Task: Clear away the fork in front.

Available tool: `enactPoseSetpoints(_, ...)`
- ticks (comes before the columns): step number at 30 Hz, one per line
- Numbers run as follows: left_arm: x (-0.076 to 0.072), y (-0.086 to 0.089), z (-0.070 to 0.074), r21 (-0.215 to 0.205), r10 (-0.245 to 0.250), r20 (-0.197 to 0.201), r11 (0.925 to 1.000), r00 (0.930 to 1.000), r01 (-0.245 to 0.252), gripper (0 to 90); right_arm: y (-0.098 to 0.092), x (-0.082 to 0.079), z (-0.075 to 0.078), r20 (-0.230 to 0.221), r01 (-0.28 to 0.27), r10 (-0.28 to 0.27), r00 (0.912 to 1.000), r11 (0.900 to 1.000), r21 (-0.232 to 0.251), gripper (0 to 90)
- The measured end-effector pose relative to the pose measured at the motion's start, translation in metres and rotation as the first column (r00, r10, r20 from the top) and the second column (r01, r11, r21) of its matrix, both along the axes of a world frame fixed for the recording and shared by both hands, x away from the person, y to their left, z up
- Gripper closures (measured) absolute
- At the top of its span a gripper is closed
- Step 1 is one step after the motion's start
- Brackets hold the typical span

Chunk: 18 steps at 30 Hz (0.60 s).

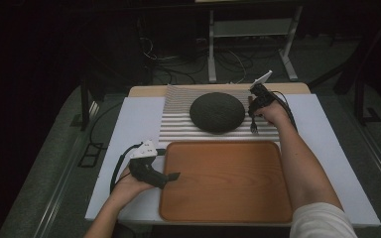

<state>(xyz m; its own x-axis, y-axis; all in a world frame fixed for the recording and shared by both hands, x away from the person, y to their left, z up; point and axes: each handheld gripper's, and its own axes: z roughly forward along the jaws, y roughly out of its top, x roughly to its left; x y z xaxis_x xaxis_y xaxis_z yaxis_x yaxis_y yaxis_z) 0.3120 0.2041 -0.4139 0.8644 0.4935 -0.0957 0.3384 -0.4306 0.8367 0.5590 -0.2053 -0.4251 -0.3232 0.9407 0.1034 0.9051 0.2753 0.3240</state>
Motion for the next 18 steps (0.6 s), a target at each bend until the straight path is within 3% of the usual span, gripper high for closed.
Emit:
enactPoseSetpoints(8, -0.0007, -0.0015, -0.0003, 0.002, -0.002, 0.001, 1.0, 1.0, 0.002, 0.0, 0.0, 0.0023, 0.0002, -0.017, 0.023, -0.023, 0.9996, 1.0, -0.002, 68.8)
enactPoseSetpoints(15, -0.0005, -0.0008, -0.0001, 0.002, -0.001, 0.001, 1.0, 1.0, 0.001, 0.0, 0.0059, 0.005, 0.0012, -0.031, 0.026, -0.028, 0.9991, 0.998, -0.057, 72.5)
enactPoseSetpoints(18, -0.0007, -0.0006, -0.0001, 0.003, -0.001, 0.003, 1.0, 1.0, 0.001, 0.0, 0.0047, 0.0051, 0.0011, -0.031, 0.033, -0.034, 0.9989, 0.998, -0.054, 75.1)
